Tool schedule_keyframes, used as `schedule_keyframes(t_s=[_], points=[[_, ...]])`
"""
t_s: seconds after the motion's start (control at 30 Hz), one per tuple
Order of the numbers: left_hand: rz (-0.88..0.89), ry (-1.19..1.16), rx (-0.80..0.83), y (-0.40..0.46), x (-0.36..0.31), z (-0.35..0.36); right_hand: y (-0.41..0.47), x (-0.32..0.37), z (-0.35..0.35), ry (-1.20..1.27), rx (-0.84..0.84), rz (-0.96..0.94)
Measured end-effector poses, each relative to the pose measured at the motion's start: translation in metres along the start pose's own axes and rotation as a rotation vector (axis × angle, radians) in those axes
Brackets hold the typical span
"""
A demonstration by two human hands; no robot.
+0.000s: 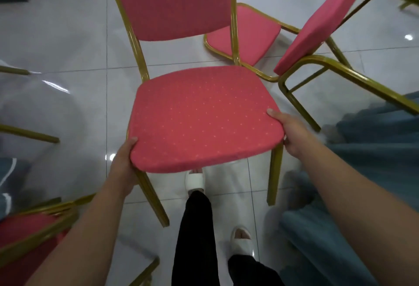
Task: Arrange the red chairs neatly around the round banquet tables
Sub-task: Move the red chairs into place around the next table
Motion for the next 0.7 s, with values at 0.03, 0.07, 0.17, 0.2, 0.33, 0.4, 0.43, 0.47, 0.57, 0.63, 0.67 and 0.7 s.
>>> schedule_keyframes(t_s=[0.03, 0.07, 0.17, 0.2, 0.33, 0.4, 0.43, 0.47, 0.57, 0.63, 0.67, 0.7], points=[[0.044, 0.075, -0.046, -0.008, 0.002, -0.002, -0.003, -0.004, -0.005, -0.061, -0.057, -0.016], [0.099, 0.159, -0.104, -0.017, 0.003, -0.003, -0.007, -0.009, -0.008, -0.120, -0.147, -0.023], [0.212, 0.400, -0.237, -0.045, 0.014, -0.002, -0.035, -0.036, -0.011, -0.224, -0.392, -0.066], [0.205, 0.439, -0.247, -0.055, 0.022, 0.001, -0.049, -0.052, -0.008, -0.158, -0.409, -0.065], [0.042, 0.288, -0.133, -0.072, 0.060, 0.016, -0.106, -0.143, 0.035, 0.395, 0.032, 0.296], [0.024, 0.269, -0.103, -0.077, 0.076, 0.021, -0.119, -0.171, 0.050, 0.500, 0.136, 0.289], [0.031, 0.260, -0.109, -0.077, 0.085, 0.021, -0.119, -0.181, 0.055, 0.559, 0.121, 0.255], [0.047, 0.252, -0.125, -0.077, 0.095, 0.019, -0.118, -0.189, 0.058, 0.613, 0.092, 0.227], [0.085, 0.276, -0.198, -0.086, 0.121, 0.018, -0.120, -0.205, 0.063, 0.715, -0.015, 0.219], [0.078, 0.345, -0.239, -0.097, 0.142, 0.020, -0.126, -0.222, 0.054, 0.722, -0.105, 0.220], [0.058, 0.368, -0.241, -0.103, 0.154, 0.021, -0.130, -0.229, 0.047, 0.724, -0.153, 0.222], [0.027, 0.367, -0.216, -0.110, 0.167, 0.024, -0.133, -0.235, 0.035, 0.722, -0.204, 0.221]])
Point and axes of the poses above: each hand's wrist, its own y-axis towards the middle knuckle, its own z-axis out of the palm, x = y × z, the point moved 3 cm from there along y, towards the middle knuckle, and after that the axes turned 1 degree about x, right-handed, at the moved point
